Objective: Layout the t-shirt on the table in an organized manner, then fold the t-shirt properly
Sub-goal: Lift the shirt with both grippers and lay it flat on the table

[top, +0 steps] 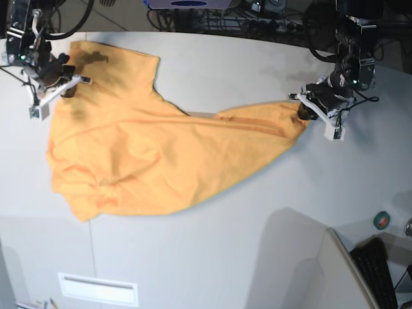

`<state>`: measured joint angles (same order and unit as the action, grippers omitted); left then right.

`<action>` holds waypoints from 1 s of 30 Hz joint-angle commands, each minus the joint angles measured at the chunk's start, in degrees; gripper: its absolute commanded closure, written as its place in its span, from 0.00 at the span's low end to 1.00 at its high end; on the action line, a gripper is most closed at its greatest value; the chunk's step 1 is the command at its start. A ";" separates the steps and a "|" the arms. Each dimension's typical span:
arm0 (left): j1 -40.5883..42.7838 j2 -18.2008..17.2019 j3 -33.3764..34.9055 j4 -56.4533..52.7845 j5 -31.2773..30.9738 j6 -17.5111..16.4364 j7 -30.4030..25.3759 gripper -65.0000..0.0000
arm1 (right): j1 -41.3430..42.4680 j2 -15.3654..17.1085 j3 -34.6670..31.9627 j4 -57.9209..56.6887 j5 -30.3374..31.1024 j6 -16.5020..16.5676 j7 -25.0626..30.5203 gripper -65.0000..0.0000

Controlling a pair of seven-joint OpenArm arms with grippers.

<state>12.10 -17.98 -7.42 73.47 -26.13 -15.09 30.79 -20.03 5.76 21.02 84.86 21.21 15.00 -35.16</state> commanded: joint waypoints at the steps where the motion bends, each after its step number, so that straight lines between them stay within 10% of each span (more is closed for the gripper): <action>1: 0.61 -0.18 0.34 -0.11 1.03 -0.07 3.72 1.00 | 0.12 0.61 0.30 0.99 0.55 0.16 1.00 1.00; 13: -13.46 0.09 0.26 16.07 1.03 -0.07 25.87 1.00 | 12.60 4.31 0.39 10.48 0.46 0.16 -12.18 1.00; 30: -52.14 3.34 0.34 -11.10 1.47 0.02 26.40 1.00 | 45.83 14.50 0.22 0.63 0.55 0.07 -19.83 1.00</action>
<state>-37.69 -14.15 -6.98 61.21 -24.08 -15.07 58.70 24.08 18.70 20.99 84.18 21.87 15.09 -56.75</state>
